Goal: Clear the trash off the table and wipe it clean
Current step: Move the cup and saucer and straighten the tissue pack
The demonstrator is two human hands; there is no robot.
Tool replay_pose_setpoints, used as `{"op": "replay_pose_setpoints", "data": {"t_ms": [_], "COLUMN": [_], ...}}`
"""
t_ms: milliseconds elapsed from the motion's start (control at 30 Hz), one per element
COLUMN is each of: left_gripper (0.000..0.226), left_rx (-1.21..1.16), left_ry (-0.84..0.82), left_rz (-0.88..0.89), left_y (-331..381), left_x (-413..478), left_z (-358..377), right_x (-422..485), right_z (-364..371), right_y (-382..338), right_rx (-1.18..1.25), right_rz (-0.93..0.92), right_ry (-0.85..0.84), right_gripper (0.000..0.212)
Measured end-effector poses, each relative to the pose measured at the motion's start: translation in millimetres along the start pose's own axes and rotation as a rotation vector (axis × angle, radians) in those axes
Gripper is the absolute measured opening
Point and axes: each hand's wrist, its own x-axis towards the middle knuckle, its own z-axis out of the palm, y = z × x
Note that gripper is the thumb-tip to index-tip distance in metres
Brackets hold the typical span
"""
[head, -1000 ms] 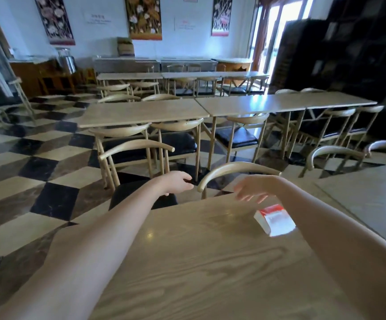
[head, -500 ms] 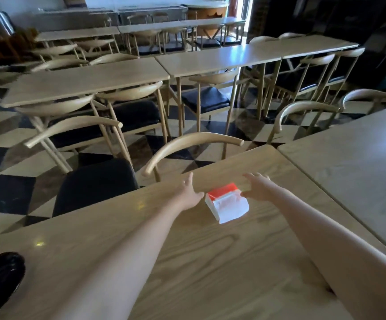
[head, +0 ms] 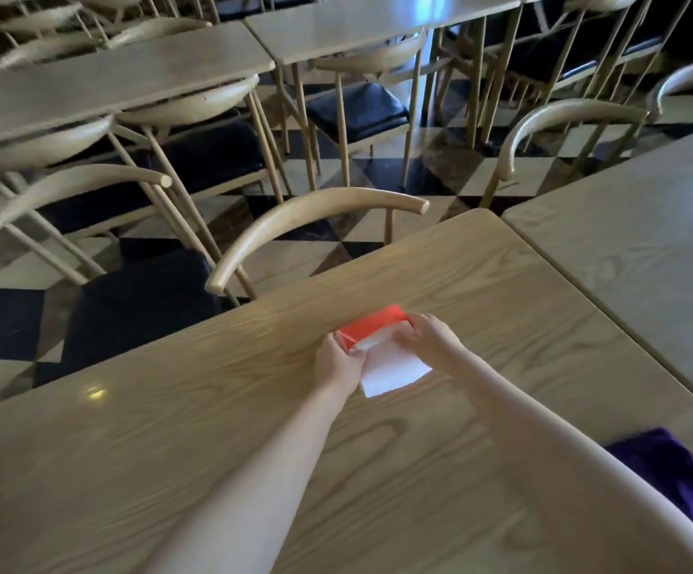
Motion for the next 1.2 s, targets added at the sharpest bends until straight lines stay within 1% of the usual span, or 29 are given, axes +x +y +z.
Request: {"op": "replay_pose_setpoints", "data": {"t_ms": [67, 100, 167, 233, 300, 400, 567, 700, 867, 1067, 1200], "left_gripper": [0.015, 0.015, 0.023, 0.016, 0.022, 0.037, 0.038, 0.037, 0.02, 0.03, 0.032], "left_rx": [-0.071, -0.107, -0.174, -0.261, -0.353, -0.44, -0.493, -0.574, -0.67, -0.65, -0.652], "left_ry": [0.03, 0.036, 0.033, 0.019, 0.008, 0.002, 0.043, 0.13, 0.28, 0.38, 0.382], "left_rz": [-0.036, -0.055, -0.089, -0.118, -0.124, -0.103, -0.039, 0.044, 0.082, 0.005, -0.053], "left_y": [3.0, 4.4, 4.1, 5.0, 5.1, 7.5, 8.6, 3.7, -32.1, -119.6, -182.2], "left_x": [0.0, 0.0, 0.3, -2.7, -4.4, -7.1, -11.8, -20.6, -27.0, -37.4, -44.6], "left_z": [2.1, 2.9, 3.1, -0.1, -4.8, -16.6, -58.5, -109.7, -184.1, -265.2, -307.1], "right_x": [1.5, 1.4, 0.0, -3.6, -6.0, -9.6, -22.7, -35.1, -51.6, -76.3, -99.4], "right_z": [3.4, 4.1, 3.8, 1.7, -0.5, -4.4, -5.9, 9.4, 60.1, 155.7, 225.3], "right_y": [-0.9, -1.0, -2.5, -6.8, -13.7, -29.5, -72.8, -121.4, -191.5, -259.6, -291.1], "right_rx": [0.052, 0.074, 0.109, 0.12, 0.133, 0.16, 0.266, 0.333, 0.4, 0.423, 0.399], "right_rz": [0.005, 0.006, 0.019, 0.043, 0.062, 0.075, 0.039, -0.034, -0.129, -0.139, -0.096], "right_ry": [0.039, 0.059, 0.088, 0.099, 0.11, 0.136, 0.179, 0.229, 0.241, 0.123, 0.004], "right_gripper": [0.037, 0.035, 0.033, 0.033, 0.032, 0.029, 0.031, 0.035, 0.03, 0.024, 0.028]}}
